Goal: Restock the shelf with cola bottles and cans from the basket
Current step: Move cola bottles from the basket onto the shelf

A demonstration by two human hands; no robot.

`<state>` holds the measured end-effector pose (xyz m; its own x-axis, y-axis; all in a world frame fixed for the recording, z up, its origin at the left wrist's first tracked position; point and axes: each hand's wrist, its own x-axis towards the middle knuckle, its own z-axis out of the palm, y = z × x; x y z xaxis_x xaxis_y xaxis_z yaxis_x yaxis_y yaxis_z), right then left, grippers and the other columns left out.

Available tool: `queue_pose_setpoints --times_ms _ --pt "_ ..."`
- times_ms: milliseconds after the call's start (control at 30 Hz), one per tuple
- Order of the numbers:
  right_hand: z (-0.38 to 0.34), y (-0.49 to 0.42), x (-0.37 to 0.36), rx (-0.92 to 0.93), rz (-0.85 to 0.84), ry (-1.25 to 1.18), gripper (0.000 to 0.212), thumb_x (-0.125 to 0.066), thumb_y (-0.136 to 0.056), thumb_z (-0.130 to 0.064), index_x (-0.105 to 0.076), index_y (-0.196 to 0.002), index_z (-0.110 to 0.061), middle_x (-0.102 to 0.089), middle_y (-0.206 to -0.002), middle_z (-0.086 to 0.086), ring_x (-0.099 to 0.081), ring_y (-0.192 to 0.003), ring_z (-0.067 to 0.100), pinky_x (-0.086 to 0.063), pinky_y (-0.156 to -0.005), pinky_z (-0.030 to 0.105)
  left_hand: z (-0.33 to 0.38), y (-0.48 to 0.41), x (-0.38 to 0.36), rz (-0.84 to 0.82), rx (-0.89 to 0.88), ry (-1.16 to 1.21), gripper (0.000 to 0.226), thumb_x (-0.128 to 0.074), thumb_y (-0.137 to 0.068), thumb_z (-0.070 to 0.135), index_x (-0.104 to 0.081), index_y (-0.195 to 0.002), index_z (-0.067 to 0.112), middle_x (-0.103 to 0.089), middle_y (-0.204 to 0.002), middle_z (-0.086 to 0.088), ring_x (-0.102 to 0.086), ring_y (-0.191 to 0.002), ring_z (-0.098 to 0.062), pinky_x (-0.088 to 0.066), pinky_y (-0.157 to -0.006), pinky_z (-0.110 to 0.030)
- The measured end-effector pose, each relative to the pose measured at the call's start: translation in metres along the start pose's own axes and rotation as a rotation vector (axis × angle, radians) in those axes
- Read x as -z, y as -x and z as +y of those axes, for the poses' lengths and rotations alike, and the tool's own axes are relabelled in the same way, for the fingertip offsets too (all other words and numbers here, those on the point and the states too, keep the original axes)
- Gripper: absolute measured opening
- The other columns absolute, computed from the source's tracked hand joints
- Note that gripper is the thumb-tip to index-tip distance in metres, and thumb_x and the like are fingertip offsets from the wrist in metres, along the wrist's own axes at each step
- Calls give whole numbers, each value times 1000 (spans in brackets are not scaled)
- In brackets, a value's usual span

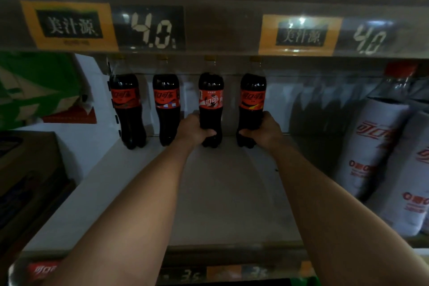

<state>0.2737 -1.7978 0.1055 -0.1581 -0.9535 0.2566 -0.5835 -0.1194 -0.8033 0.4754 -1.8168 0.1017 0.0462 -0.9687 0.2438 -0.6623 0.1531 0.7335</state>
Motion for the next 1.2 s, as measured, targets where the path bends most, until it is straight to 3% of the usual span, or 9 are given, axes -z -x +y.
queue_pose_setpoints --times_ms 200,400,667,833,1000,1200 --pt "0 1 0 4 2 -28 73 -80 -76 -16 -41 -137 -7 -54 -136 12 -51 -125 28 -42 -98 33 0 0 2 -19 -25 -7 61 -78 -77 17 -53 -132 9 -60 -130 -11 -55 -122 -26 -42 -106 -39" --pt "3 0 -3 3 -2 -43 67 -81 -75 -18 -47 -131 -7 -60 -125 9 -57 -118 27 -45 -88 29 1 3 1 -24 -48 10 58 -75 -80 14 -52 -133 9 -59 -132 -12 -53 -125 -27 -40 -107 -37" --pt "0 6 -3 -37 -25 -108 68 -75 -82 -14 -35 -137 -7 -53 -135 14 -51 -125 30 -42 -93 32 2 10 -1 -24 -9 115 60 -71 -84 11 -46 -138 9 -55 -136 -11 -50 -128 -26 -39 -108 -36" --pt "-5 9 -1 -74 -83 -56 86 -74 -83 -22 -20 -148 -8 -46 -144 14 -47 -130 31 -41 -105 41 6 17 -2 -7 21 199 56 -71 -84 11 -48 -135 9 -57 -134 -11 -51 -127 -27 -41 -107 -41" --pt "-13 23 2 -74 -9 -199 93 -79 -78 -27 -20 -146 -3 -45 -145 15 -46 -131 30 -40 -101 35 12 33 7 121 31 113 31 -68 -87 20 -57 -108 1 -61 -112 -18 -59 -107 -31 -44 -81 -28" --pt "-27 60 3 -39 183 -237 78 -76 -80 -26 -32 -138 -1 -48 -136 18 -50 -124 30 -39 -86 26 29 78 23 301 44 309 38 -65 -89 17 -52 -123 5 -60 -114 -12 -57 -110 -25 -43 -90 -28"
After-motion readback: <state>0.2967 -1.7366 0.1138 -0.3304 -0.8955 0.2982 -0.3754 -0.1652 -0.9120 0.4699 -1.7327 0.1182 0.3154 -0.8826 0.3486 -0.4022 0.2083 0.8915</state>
